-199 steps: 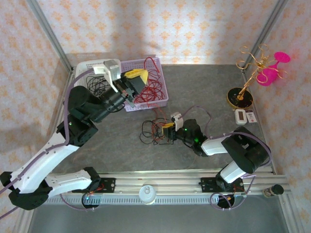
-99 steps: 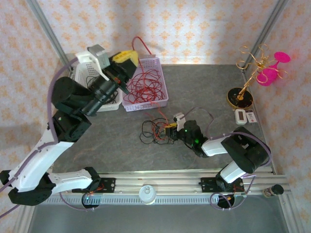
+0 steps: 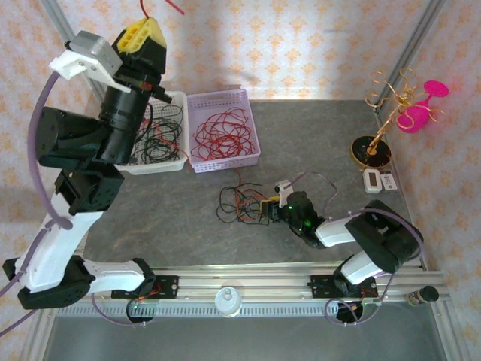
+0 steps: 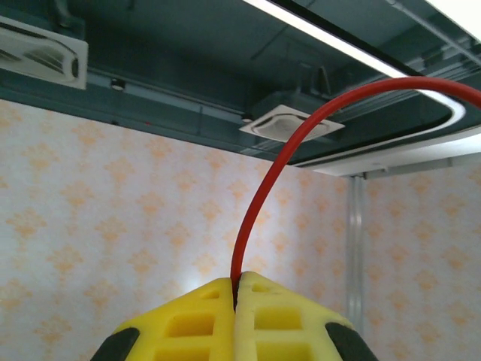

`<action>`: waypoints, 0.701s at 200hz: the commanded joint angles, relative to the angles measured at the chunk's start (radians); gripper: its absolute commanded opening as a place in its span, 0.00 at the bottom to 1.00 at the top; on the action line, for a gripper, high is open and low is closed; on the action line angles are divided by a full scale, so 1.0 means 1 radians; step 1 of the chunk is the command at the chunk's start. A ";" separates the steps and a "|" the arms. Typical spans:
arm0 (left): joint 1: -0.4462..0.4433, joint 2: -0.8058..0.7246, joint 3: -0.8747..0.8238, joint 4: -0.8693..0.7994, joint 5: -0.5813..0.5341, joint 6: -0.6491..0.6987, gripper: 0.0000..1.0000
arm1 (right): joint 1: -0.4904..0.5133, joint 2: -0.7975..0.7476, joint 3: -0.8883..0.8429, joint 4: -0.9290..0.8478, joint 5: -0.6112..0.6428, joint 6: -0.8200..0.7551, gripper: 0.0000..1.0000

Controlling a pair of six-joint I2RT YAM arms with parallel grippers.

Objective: Untangle the cables
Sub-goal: Place the cable into the container.

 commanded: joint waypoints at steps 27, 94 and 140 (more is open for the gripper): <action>0.050 0.117 0.052 0.044 -0.077 0.105 0.00 | 0.003 -0.211 0.031 -0.152 -0.018 0.040 0.41; 0.276 0.284 0.011 0.154 0.070 -0.092 0.00 | 0.002 -0.518 0.086 -0.409 -0.010 0.066 0.46; 0.339 0.434 0.022 0.229 0.136 -0.191 0.00 | 0.002 -0.655 0.115 -0.582 0.016 0.078 0.47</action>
